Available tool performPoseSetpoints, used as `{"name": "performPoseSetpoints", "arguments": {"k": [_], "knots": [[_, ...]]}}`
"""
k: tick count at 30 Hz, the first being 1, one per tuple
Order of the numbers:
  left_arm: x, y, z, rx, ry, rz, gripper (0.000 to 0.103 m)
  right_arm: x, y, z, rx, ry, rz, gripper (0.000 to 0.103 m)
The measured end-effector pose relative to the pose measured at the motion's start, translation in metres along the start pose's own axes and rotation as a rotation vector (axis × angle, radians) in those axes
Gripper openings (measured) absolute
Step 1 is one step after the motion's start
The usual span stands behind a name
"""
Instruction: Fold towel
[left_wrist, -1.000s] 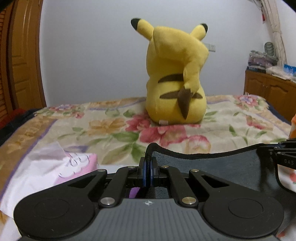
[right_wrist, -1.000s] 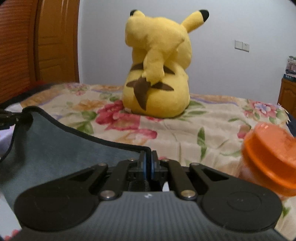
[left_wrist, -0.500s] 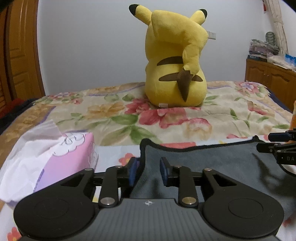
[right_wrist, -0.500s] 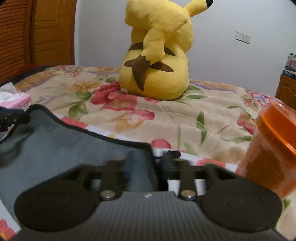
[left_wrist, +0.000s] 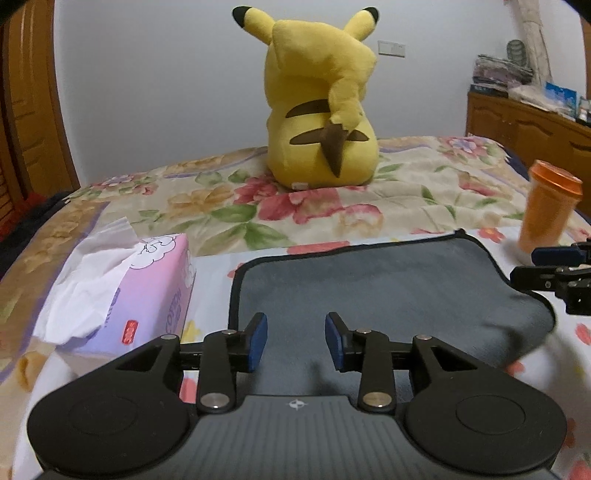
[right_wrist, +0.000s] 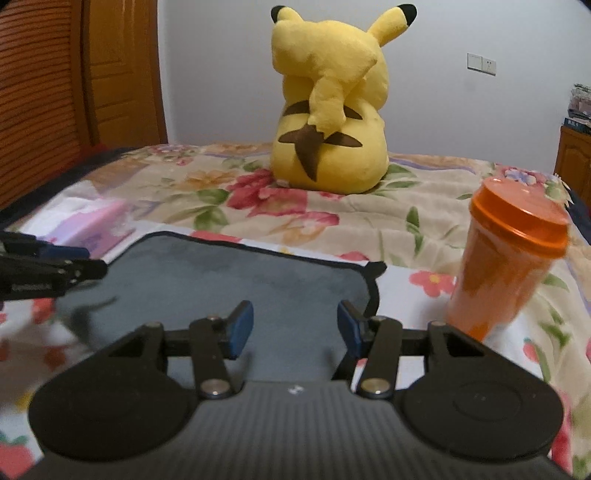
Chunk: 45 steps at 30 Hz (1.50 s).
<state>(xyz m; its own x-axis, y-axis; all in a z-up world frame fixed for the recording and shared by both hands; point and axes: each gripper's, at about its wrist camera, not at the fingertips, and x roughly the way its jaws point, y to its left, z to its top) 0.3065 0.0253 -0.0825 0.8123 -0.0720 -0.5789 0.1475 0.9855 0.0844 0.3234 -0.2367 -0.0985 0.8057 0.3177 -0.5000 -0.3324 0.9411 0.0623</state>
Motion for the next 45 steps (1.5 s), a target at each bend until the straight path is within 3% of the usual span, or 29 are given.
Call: {"name": "performPoseSetpoints", "arguments": {"k": [15,19,24,33,36,39,45], "knots": [[-0.077,-0.016,0.007,0.050,-0.010,-0.026,0.046,-0.073,0.008,0.002,0.030,-0.044,-0.008,0.053],[-0.096,-0.021,0.007,0.045,-0.028,-0.026,0.054,-0.090,0.011,0.006,0.026,-0.061,-0.009,0.054],[-0.115,-0.029,0.006,0.053,-0.036,-0.047,0.056,-0.107,0.011,0.008,0.032,-0.075,-0.007,0.054],[-0.149,-0.040,0.007,0.072,-0.052,-0.056,0.061,-0.129,0.013,0.004,0.046,-0.089,-0.017,0.062],[-0.161,-0.041,0.009,0.069,-0.063,-0.054,0.069,-0.138,0.013,0.003,0.047,-0.092,-0.023,0.064],[-0.173,-0.043,0.011,0.064,-0.073,-0.048,0.075,-0.148,0.015,0.002,0.044,-0.093,-0.031,0.070],[-0.202,-0.048,0.016,0.048,-0.104,-0.036,0.094,-0.173,0.021,0.003,0.033,-0.109,-0.042,0.092]]}}
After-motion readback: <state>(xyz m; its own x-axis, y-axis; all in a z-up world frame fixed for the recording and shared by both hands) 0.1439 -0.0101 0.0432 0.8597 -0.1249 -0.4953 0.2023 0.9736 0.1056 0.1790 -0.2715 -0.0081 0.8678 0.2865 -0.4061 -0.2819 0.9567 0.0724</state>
